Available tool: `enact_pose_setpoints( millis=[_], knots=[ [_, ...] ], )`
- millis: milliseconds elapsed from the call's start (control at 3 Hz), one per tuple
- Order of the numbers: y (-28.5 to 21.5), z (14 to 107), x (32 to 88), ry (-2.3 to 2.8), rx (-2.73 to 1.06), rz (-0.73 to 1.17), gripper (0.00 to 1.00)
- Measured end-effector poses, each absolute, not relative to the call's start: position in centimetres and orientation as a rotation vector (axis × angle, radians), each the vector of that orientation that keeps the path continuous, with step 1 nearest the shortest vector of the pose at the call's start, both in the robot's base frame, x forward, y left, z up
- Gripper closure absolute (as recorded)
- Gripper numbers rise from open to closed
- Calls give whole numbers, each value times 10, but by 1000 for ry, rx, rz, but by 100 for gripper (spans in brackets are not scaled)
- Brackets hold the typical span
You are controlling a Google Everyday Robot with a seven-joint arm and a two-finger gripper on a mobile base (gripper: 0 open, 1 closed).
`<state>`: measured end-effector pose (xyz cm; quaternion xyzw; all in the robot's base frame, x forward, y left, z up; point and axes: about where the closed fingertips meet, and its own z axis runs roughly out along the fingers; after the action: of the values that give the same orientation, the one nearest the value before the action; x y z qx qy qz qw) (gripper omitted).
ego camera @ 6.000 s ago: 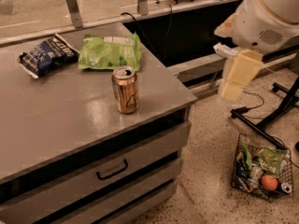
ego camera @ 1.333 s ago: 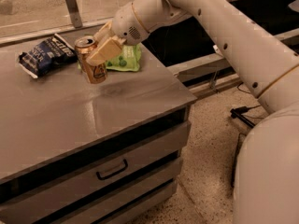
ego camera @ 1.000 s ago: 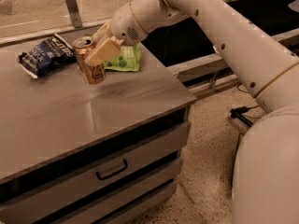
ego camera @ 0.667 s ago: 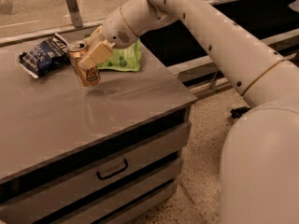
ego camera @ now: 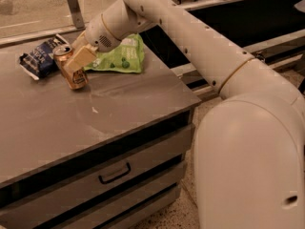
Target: Move orange can near blue chip bag
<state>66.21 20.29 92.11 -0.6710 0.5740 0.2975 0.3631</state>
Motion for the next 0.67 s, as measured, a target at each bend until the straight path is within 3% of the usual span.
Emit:
enact_pose_setpoints(
  millis=[667],
  knots=[
    [235, 920, 689, 1439, -1688, 760, 100]
  ],
)
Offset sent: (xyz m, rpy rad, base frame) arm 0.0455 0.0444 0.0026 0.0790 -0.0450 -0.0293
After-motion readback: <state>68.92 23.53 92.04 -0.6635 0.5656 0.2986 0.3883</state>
